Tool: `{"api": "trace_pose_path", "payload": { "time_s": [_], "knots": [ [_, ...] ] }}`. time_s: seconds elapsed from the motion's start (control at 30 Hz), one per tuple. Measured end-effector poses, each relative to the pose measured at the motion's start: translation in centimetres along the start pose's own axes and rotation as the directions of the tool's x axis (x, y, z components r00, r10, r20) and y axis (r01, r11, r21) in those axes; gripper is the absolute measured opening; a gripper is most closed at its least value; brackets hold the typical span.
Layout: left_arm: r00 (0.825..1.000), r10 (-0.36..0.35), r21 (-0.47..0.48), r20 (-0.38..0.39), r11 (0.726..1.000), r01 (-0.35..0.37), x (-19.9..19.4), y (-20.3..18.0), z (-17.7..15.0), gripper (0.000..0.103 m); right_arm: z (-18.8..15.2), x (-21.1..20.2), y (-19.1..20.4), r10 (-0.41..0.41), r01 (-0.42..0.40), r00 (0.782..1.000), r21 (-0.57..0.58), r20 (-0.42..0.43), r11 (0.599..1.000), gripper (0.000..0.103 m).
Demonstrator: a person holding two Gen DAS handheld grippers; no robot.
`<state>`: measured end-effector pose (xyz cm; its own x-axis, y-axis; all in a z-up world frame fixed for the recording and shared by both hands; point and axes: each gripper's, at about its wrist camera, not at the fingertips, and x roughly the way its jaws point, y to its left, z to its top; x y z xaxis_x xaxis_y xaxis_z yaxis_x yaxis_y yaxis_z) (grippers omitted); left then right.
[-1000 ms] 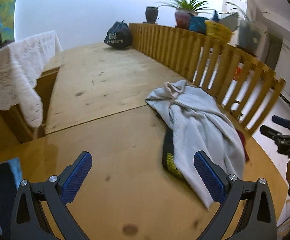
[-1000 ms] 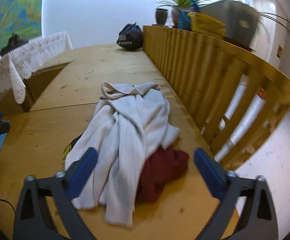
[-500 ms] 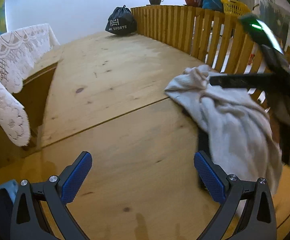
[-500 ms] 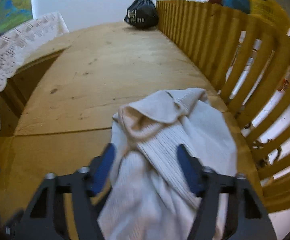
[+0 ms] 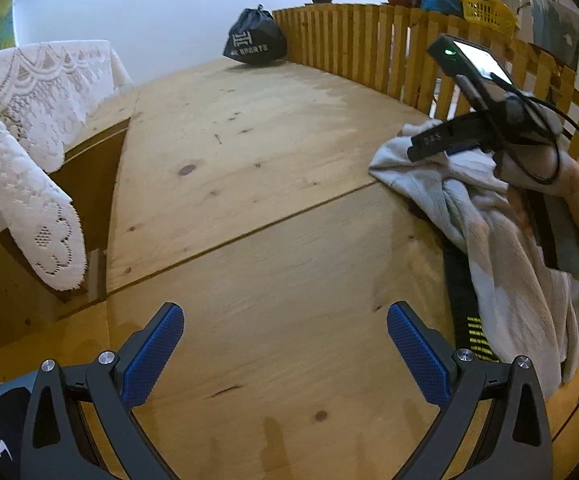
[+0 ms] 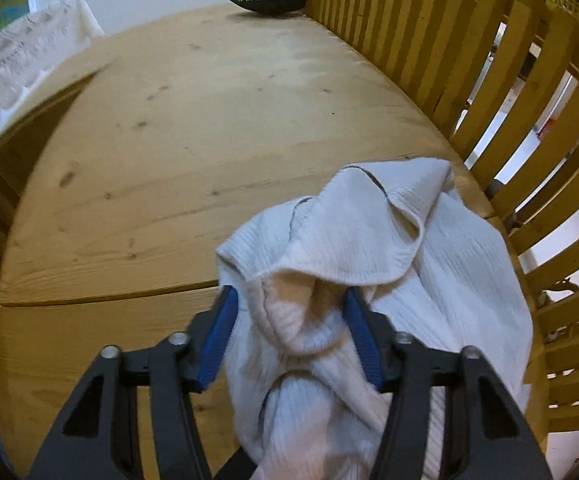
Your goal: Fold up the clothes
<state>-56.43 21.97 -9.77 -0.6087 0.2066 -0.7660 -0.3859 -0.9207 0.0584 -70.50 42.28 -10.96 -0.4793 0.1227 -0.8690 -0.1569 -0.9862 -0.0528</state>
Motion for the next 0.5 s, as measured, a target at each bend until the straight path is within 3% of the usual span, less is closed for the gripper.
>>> {"api": "trace_pose_path", "payload": {
  "time_s": [0.07,0.2,0.37,0.5],
  "knots": [
    [1.000,0.016,0.016,0.000,1.000,-0.016,0.0,-0.3,-0.2,0.102,0.1,0.0,-0.6,0.021,-0.022,1.000,0.013,0.019,1.000,0.010],
    [1.000,0.027,0.037,0.008,0.999,-0.027,-0.7,-0.5,-0.2,0.102,0.5,-2.3,-2.7,0.065,-0.072,0.992,0.058,0.110,0.996,0.008],
    [0.999,0.039,0.034,0.027,0.999,-0.040,-2.0,-0.3,0.0,0.102,1.1,-11.2,-6.0,0.134,-0.155,0.962,0.071,0.239,0.985,0.008],
    [0.999,0.036,0.023,0.040,0.999,-0.037,-4.0,-0.2,0.0,0.102,-0.2,-19.1,-7.4,0.177,-0.195,0.936,0.029,0.303,0.980,0.008]
  ]
}}
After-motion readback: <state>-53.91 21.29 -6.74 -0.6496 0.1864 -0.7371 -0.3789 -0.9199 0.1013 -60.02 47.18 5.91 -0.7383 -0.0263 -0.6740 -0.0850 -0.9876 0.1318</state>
